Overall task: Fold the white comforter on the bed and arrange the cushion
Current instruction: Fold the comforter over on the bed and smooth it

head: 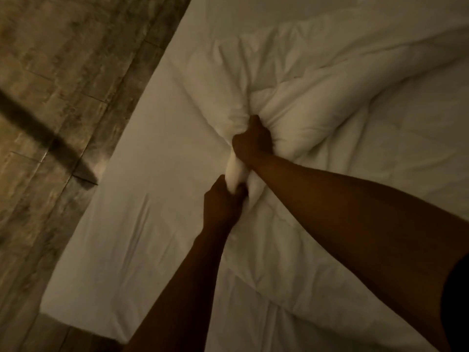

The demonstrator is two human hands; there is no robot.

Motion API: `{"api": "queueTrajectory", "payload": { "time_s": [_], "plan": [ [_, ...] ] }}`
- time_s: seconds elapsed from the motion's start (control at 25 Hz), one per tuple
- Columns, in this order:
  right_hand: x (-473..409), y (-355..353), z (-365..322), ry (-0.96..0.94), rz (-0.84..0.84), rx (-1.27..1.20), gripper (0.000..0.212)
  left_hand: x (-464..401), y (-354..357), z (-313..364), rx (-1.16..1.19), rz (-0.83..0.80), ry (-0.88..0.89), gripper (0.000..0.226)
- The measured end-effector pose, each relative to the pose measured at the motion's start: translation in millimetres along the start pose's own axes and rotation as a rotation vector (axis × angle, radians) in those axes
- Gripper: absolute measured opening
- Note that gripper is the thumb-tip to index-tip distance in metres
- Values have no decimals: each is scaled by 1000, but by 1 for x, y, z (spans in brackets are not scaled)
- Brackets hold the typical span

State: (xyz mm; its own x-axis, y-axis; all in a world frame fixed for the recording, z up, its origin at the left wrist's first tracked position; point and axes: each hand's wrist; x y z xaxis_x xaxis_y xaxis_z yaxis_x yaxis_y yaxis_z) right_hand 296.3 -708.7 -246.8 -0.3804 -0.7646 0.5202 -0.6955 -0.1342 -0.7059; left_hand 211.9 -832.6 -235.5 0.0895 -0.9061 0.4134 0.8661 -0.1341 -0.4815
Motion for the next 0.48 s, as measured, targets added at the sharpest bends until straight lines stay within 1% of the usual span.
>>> {"api": "queueTrajectory", "payload": {
  "time_s": [0.08, 0.16, 0.24, 0.32, 0.36, 0.4, 0.44, 0.48],
  "plan": [
    [3, -20, 19, 91, -92, -316, 38, 16, 12, 4, -151, 35, 132, 31],
    [11, -41, 31, 213, -206, -589, 21, 30, 25, 4, -261, 30, 217, 29],
    [31, -59, 42, 258, -284, -721, 16, 44, 37, -1, -360, 2, 227, 36],
    [52, -74, 61, 252, -313, -832, 7, 61, 49, -5, -438, -40, 216, 40],
    [60, -82, 76, 248, -316, -897, 14, 74, 57, -4, -508, -62, 261, 39],
    [69, -92, 93, 244, -317, -958, 26, 87, 65, -4, -594, -88, 325, 36],
    [76, -94, 106, 244, -313, -1003, 31, 95, 69, -8, -683, -111, 380, 32],
    [88, -102, 128, 253, -305, -1060, 29, 109, 77, -4, -771, -122, 437, 29]
  ]
}}
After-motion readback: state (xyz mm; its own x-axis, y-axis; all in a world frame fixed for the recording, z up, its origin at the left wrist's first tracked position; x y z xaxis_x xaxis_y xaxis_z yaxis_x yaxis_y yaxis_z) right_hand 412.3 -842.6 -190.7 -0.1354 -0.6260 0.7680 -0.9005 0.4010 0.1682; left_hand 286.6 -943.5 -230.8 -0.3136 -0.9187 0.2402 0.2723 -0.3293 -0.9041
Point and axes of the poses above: each hand's wrist, its own x-axis away from the middle knuckle, its own y-axis out of the palm, z = x × y, and after that the axes turned 9 degrees about y, right-handed
